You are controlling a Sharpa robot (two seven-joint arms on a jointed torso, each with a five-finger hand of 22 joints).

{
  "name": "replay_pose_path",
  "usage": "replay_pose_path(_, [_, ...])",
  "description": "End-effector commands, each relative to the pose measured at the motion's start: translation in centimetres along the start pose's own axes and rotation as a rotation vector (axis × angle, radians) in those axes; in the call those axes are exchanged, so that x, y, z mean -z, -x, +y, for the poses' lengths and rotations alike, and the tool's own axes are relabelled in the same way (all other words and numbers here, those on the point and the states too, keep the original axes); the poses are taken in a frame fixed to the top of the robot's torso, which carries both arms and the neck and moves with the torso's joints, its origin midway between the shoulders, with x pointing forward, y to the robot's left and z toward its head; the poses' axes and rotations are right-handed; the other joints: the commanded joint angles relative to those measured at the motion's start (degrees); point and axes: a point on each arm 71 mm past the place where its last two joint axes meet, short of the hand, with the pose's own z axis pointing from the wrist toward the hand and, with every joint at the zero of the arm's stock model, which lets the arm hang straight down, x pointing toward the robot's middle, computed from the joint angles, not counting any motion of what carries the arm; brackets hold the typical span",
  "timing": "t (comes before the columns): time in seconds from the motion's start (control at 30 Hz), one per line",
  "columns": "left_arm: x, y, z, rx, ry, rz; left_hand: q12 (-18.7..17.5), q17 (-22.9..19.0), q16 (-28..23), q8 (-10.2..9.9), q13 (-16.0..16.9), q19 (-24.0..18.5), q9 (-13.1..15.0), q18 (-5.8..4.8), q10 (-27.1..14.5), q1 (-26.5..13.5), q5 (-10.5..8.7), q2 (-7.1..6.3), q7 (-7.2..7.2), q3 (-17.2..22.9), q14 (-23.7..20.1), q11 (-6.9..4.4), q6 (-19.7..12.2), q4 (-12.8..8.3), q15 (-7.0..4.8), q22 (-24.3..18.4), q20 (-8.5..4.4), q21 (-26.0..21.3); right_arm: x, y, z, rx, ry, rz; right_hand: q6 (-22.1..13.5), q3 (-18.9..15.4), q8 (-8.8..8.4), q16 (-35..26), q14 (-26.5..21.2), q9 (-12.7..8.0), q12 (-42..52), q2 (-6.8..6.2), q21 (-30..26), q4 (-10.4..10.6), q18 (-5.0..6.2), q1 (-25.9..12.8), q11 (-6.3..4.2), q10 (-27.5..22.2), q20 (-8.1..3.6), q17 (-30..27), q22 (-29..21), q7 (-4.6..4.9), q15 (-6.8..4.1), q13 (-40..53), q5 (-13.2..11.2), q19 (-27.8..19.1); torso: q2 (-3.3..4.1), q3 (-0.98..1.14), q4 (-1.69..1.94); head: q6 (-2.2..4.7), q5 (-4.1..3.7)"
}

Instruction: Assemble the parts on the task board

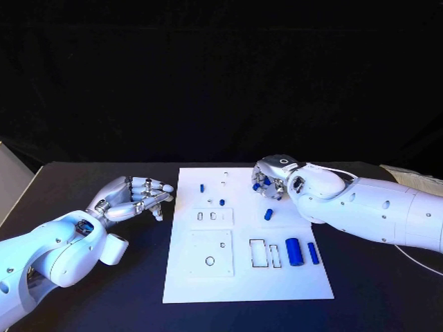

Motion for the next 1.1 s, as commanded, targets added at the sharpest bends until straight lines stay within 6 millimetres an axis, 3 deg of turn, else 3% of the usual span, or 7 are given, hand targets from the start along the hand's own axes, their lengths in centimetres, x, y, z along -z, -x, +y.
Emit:
replay_pose_path(0.03, [-0.1, -0.2, -0.1, 0.004, -0.004, 0.019, -0.4, -0.1, -0.3, -0.2, -0.1, -0.4, 0.1, 0.2, -0.5, -0.5, -0.12, 0.15, 0.05, 0.3, -0.3, 0.1, -0.4, -0.1, -0.12, 0.1, -0.19, 0.2, 0.2, -0.6, 0.1, 0.005, -0.006, 0.021, 0.7, 0.4, 0.62, 0.3, 0.0, 0.6, 0.3, 1.9, 0.4, 0.1, -1.07, 0.5, -0.58, 1.1, -0.49, -0.1, 8.1, 0.06, -0.43, 0.8, 0.2, 4.0, 0.11, -0.05, 0.02, 0.11, 0.02])
replay_pose_path(0.5, [0.0, -0.2, 0.0, 0.003, 0.0, 0.019, -0.4, -0.1, -0.4, -0.3, -0.1, -0.5, 0.1, 0.21, -0.5, -0.4, -0.12, 0.23, 0.08, 0.5, -0.4, 0.12, -0.4, -0.2, -0.1, 0.2, -0.16, 0.3, -0.2, 1.3, 0.9, -0.015, -0.023, -0.059, 0.6, -0.1, 1.05, 0.2, 0.0, 1.4, 0.1, 1.3, 0.6, 0.2, -1.13, -0.5, -0.59, 1.1, -0.55, -0.5, 8.4, -0.02, -0.45, 1.3, 0.4, 4.1, 0.29, -0.16, 0.01, 0.84, 0.04])
replay_pose_path(0.97, [-0.1, -0.3, 0.0, 0.004, -0.001, 0.022, -0.4, -0.1, -0.5, -0.3, -0.1, -0.6, 0.1, 0.22, -0.6, -0.3, -0.12, 0.24, 0.12, 0.6, -0.4, 0.15, -0.5, -0.3, -0.09, 0.2, -0.14, 0.4, -3.0, 2.7, 3.4, -0.027, -0.02, -0.14, 0.4, -0.1, 1.05, 0.2, -0.1, 1.6, -0.1, 1.19, 0.6, 0.3, -1.12, -0.7, -0.55, 1.0, -0.54, -0.6, 8.4, 0.04, -0.43, 1.3, 0.7, 4.1, 0.57, -0.19, 0.18, 1.34, 0.04])
replay_pose_path(1.1, [-0.1, -0.4, 0.0, 0.006, -0.003, 0.026, -0.4, -0.1, -0.5, -0.3, -0.1, -0.6, 0.1, 0.22, -0.6, -0.3, -0.12, 0.24, 0.12, 0.6, -0.4, 0.15, -0.5, -0.3, -0.09, 0.2, -0.14, 0.4, -3.7, 2.9, 4.3, -0.028, -0.012, -0.151, 0.4, -0.1, 1.04, 0.2, -0.1, 1.6, -0.2, 1.17, 0.6, 0.2, -1.13, -0.6, -0.53, 0.9, -0.54, -0.5, 8.4, 0.07, -0.43, 1.4, 0.8, 4.1, 0.59, -0.33, 0.34, 1.35, -0.06])
